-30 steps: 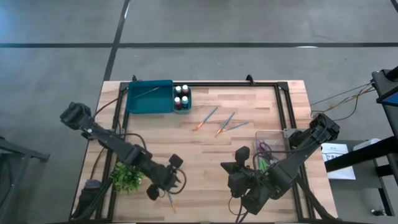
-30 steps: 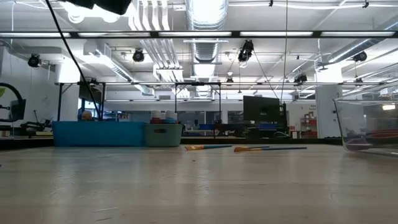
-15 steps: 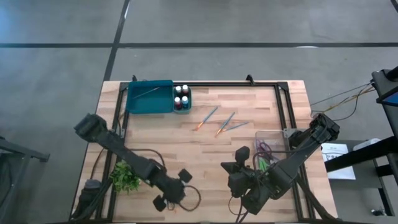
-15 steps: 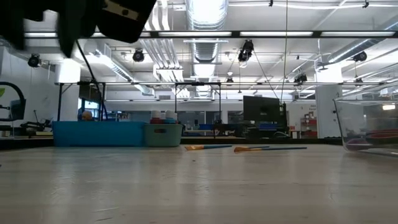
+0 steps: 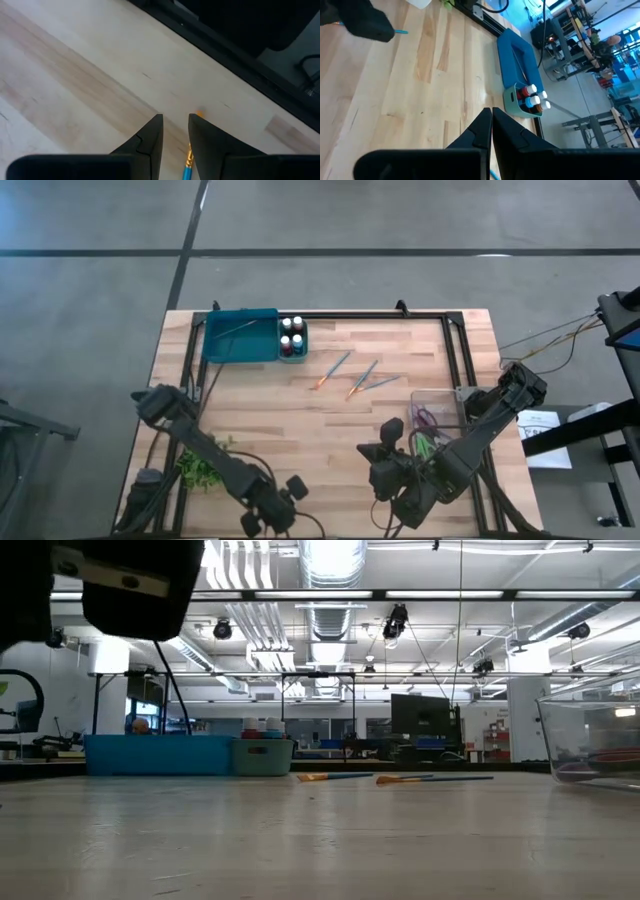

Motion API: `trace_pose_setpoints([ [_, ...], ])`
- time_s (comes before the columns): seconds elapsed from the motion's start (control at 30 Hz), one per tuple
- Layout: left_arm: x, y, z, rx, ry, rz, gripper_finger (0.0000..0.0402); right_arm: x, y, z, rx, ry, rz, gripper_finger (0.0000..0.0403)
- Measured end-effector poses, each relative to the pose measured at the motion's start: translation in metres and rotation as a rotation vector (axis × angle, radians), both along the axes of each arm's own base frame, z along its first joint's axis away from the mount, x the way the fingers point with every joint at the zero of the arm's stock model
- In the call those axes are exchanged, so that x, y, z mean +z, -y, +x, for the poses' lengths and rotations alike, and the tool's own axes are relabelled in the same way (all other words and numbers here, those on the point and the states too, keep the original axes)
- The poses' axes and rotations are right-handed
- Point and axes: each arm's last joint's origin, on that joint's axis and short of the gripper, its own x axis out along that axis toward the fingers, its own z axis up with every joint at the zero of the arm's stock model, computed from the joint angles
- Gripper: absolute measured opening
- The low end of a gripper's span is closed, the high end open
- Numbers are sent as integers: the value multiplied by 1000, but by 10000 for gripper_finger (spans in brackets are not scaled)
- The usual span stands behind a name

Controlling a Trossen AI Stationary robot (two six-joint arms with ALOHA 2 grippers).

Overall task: Pick & Place Paint Supplies
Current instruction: Put the blue paint brush into the blue bin

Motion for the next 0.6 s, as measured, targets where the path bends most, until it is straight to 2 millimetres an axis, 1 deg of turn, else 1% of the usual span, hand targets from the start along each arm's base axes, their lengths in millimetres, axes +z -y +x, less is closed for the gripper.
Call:
trace_pose_setpoints([
  [0.17, -12, 4, -1, -14, -32, 13, 98, 0, 0, 0, -2, 1, 2, 9],
  [0.6, -12, 9, -5, -18, -41, -11, 98, 0, 0, 0, -3, 2, 5, 9],
])
